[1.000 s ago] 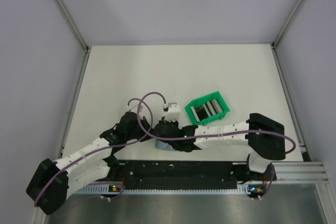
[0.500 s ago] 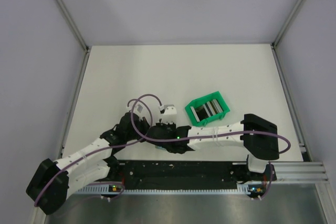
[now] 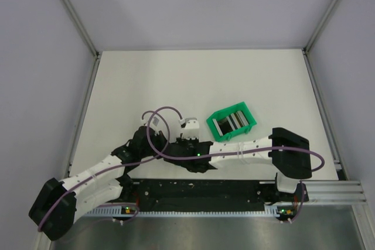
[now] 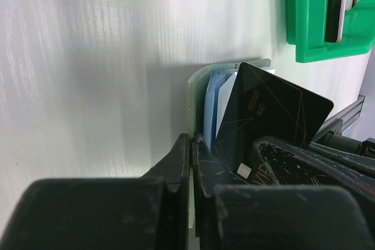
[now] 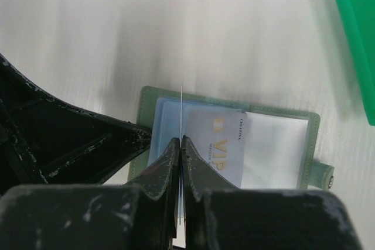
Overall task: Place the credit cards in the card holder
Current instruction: Turn over the card slot in the card holder, then insert the credit card into the card holder.
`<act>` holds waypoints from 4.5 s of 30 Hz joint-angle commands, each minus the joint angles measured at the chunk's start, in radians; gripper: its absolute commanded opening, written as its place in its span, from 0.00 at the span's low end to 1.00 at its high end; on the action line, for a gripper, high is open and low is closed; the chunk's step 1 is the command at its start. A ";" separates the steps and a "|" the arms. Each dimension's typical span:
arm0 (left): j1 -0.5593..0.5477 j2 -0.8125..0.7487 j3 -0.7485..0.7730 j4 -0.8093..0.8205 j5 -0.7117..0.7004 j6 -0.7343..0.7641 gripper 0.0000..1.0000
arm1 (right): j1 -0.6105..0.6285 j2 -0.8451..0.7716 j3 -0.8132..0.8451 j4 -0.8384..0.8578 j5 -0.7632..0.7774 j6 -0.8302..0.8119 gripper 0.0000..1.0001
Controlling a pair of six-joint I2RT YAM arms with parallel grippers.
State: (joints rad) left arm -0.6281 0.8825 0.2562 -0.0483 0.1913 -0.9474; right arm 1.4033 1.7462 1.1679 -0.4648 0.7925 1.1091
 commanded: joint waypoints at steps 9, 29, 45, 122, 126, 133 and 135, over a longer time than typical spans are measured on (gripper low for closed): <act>0.004 -0.020 0.017 -0.012 -0.044 0.029 0.00 | 0.022 -0.057 0.032 -0.083 0.077 -0.014 0.00; 0.004 -0.019 0.012 -0.016 -0.055 0.033 0.00 | 0.020 -0.134 -0.014 -0.115 0.099 -0.020 0.00; 0.002 -0.014 -0.008 -0.007 -0.067 0.033 0.00 | -0.033 -0.361 -0.244 -0.059 0.025 -0.035 0.00; 0.004 0.001 -0.129 0.097 -0.098 -0.016 0.00 | -0.267 -0.450 -0.763 0.836 -0.503 -0.020 0.00; 0.004 0.001 -0.126 0.096 -0.096 -0.014 0.00 | -0.279 -0.436 -0.738 0.830 -0.553 -0.032 0.00; 0.002 0.003 -0.124 0.097 -0.095 -0.016 0.00 | -0.314 -0.373 -0.725 0.894 -0.647 -0.035 0.00; 0.002 0.003 -0.123 0.097 -0.093 -0.014 0.00 | -0.323 -0.347 -0.720 0.913 -0.680 -0.025 0.00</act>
State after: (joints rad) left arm -0.6228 0.8799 0.1417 0.0422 0.1001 -0.9771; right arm 1.1027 1.3567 0.4099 0.3840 0.1783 1.0920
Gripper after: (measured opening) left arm 0.015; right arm 0.005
